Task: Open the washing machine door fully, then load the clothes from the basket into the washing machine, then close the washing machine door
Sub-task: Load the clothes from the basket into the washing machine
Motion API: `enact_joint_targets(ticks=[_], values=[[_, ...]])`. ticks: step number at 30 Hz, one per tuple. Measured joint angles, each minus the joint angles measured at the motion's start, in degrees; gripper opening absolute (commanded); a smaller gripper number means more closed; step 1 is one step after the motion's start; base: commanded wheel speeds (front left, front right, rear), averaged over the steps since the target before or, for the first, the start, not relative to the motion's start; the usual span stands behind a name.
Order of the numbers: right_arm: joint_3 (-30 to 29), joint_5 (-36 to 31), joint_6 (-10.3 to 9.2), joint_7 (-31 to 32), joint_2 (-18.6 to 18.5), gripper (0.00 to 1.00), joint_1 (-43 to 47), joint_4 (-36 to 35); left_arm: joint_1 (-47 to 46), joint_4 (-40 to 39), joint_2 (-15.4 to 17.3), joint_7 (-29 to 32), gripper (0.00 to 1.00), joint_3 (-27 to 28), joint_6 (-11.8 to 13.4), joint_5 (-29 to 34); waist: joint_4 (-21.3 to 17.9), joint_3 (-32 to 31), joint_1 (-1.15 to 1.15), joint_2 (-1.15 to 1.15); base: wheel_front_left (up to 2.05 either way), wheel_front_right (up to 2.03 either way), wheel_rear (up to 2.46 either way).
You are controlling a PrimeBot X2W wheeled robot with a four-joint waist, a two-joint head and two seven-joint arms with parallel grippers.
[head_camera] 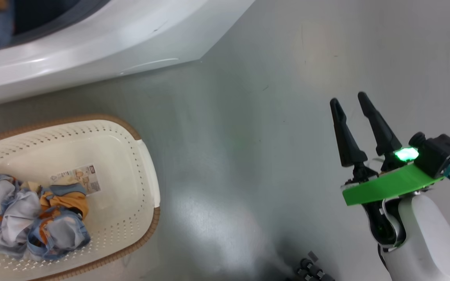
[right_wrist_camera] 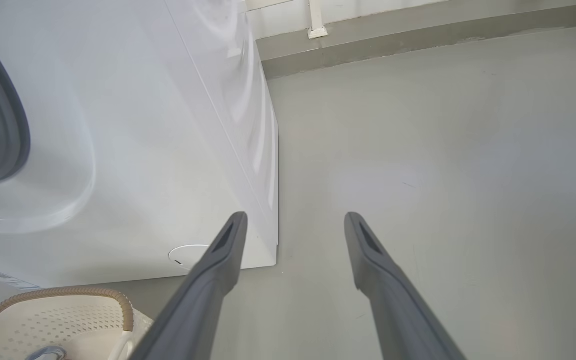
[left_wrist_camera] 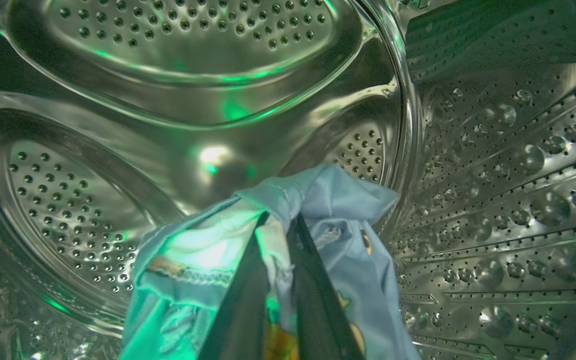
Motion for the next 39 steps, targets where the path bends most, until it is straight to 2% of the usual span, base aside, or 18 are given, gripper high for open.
enact_joint_targets(ticks=[2,3,4,5,11,17,31,39], values=[[0.0,0.0,0.00,0.0,0.1,1.00,-0.6,-0.1,0.7,-0.1,-0.2,-0.1,0.00,0.9,0.0,0.9,-0.1,0.4,0.00,0.00,0.00,0.00,0.00],[0.0,0.0,0.00,0.0,0.1,1.00,-0.6,-0.1,1.2,1.6,-0.5,-0.2,0.34,1.1,0.0,1.0,-0.1,0.4,0.00,0.00,0.00,0.00,0.00],[0.1,0.0,0.00,0.0,0.2,1.00,-0.6,0.0,1.9,4.0,-0.9,-0.2,0.96,1.2,0.0,1.0,-0.1,0.3,0.00,0.00,0.00,0.00,0.00],[0.1,0.0,0.00,0.0,0.2,1.00,-0.6,0.1,2.3,7.1,-1.4,-0.2,1.00,1.1,0.0,1.0,0.0,0.2,0.00,0.00,0.00,0.00,0.00],[0.2,0.0,0.00,0.0,0.1,1.00,-0.6,0.3,1.9,17.7,-2.1,-0.2,1.00,-0.1,-0.1,1.0,1.0,-0.2,0.00,0.00,0.00,0.00,0.00],[0.2,0.0,0.00,0.0,0.1,1.00,-0.6,0.5,-0.2,20.7,-2.4,-0.2,1.00,-1.2,-0.7,1.5,1.9,-0.8,0.00,0.00,0.00,0.00,0.00],[0.1,0.0,0.00,0.0,-0.3,1.00,-0.6,1.0,3.5,18.2,-3.5,-0.2,1.00,-2.0,-1.7,2.0,4.1,-3.6,0.00,0.00,0.00,0.00,0.00],[-0.5,0.0,0.00,0.0,-0.6,1.00,-0.4,0.7,10.8,10.3,-3.6,-0.2,1.00,-2.4,-2.2,1.9,5.8,-4.5,0.00,0.00,0.00,0.00,0.00]])
